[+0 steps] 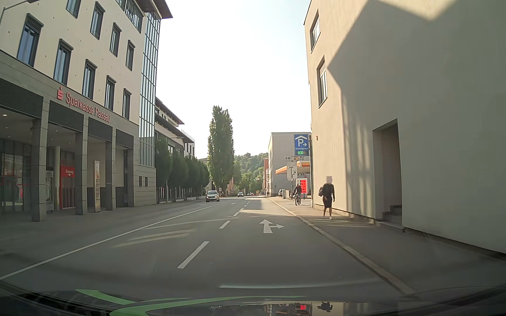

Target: Follow the waypoints while adhering to traffic rules and regulations

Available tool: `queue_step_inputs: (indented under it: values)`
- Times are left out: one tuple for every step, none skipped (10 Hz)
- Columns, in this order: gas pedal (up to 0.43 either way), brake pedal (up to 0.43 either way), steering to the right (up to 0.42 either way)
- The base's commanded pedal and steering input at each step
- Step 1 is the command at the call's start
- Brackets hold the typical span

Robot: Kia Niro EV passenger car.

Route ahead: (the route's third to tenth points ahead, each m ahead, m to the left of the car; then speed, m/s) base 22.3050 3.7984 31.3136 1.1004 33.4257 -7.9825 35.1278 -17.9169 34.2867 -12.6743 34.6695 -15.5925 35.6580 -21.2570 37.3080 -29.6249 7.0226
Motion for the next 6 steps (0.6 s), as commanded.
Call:
queue_step_inputs:
  values:
    - [0.000, 0.000, -0.011]
    - [0.000, 0.000, -0.008]
    - [0.000, 0.000, -0.007]
    - [0.000, 0.000, -0.006]
    - [0.000, 0.000, -0.004]
    - [0.000, 0.000, -0.004]
